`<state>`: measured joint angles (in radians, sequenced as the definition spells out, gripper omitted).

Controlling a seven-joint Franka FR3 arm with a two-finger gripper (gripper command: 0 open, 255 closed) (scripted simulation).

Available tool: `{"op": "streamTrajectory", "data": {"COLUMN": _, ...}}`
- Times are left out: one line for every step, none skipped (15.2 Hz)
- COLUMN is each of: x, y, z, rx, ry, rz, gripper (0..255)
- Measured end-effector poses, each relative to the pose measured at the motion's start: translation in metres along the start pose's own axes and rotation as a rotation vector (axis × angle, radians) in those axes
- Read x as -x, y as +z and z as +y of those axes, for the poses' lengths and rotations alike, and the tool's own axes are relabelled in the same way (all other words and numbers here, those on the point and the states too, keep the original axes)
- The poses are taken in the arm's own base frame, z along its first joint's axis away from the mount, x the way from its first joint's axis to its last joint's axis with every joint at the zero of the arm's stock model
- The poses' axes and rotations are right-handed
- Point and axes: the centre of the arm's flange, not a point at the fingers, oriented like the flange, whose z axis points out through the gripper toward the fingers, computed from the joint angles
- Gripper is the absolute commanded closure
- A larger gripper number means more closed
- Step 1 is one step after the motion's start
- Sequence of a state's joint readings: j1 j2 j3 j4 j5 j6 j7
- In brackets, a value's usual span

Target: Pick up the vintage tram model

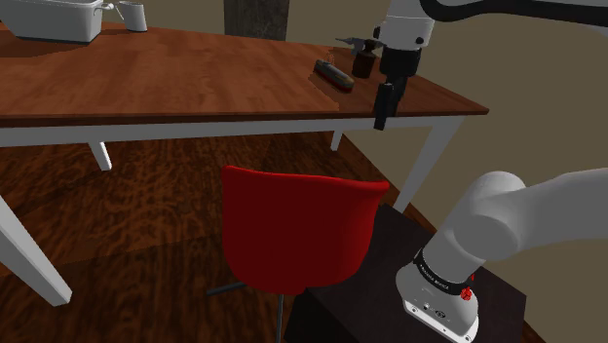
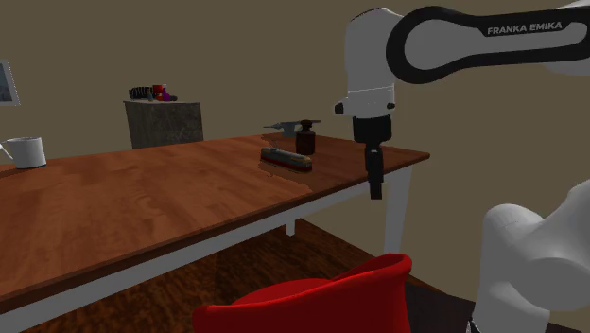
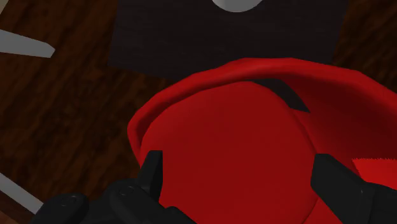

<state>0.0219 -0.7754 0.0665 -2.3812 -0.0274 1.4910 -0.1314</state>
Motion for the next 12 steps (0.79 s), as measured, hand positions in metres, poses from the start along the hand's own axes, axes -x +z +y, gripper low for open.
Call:
{"op": "streamTrajectory", "data": {"x": 0.000, "y": 0.000, "z": 0.000, "rx": 0.000, "ry": 0.000, "rz": 0.000, "gripper": 0}}
{"op": "streamTrajectory", "data": {"x": -0.005, "y": -0.001, "z": 0.005, "rx": -0.001, "ry": 0.007, "rz": 0.002, "gripper": 0}}
{"op": "streamTrajectory", "data": {"x": -0.012, "y": -0.002, "z": 0.011, "rx": -0.001, "ry": 0.017, "rz": 0.003, "gripper": 0}}
{"op": "streamTrajectory", "data": {"x": -0.021, "y": -0.003, "z": 0.017, "rx": -0.002, "ry": 0.028, "rz": 0.006, "gripper": 0}}
{"op": "streamTrajectory", "data": {"x": -0.030, "y": -0.003, "z": 0.022, "rx": -0.004, "ry": 0.041, "rz": 0.008, "gripper": 0}}
{"op": "streamTrajectory", "data": {"x": -0.040, "y": -0.002, "z": 0.031, "rx": -0.005, "ry": 0.055, "rz": 0.011, "gripper": 0}}
{"op": "streamTrajectory", "data": {"x": -0.049, "y": -0.005, "z": 0.040, "rx": -0.006, "ry": 0.068, "rz": 0.014, "gripper": 0}}
{"op": "streamTrajectory", "data": {"x": -0.059, "y": -0.006, "z": 0.048, "rx": -0.007, "ry": 0.082, "rz": 0.017, "gripper": 0}}
{"op": "streamTrajectory", "data": {"x": -0.069, "y": -0.008, "z": 0.055, "rx": -0.009, "ry": 0.095, "rz": 0.020, "gripper": 0}}
{"op": "streamTrajectory", "data": {"x": -0.081, "y": -0.010, "z": 0.063, "rx": -0.010, "ry": 0.109, "rz": 0.023, "gripper": 0}}
{"op": "streamTrajectory", "data": {"x": -0.091, "y": -0.011, "z": 0.074, "rx": -0.011, "ry": 0.123, "rz": 0.026, "gripper": 0}}
{"op": "streamTrajectory", "data": {"x": -0.099, "y": -0.012, "z": 0.082, "rx": -0.012, "ry": 0.137, "rz": 0.029, "gripper": 0}}
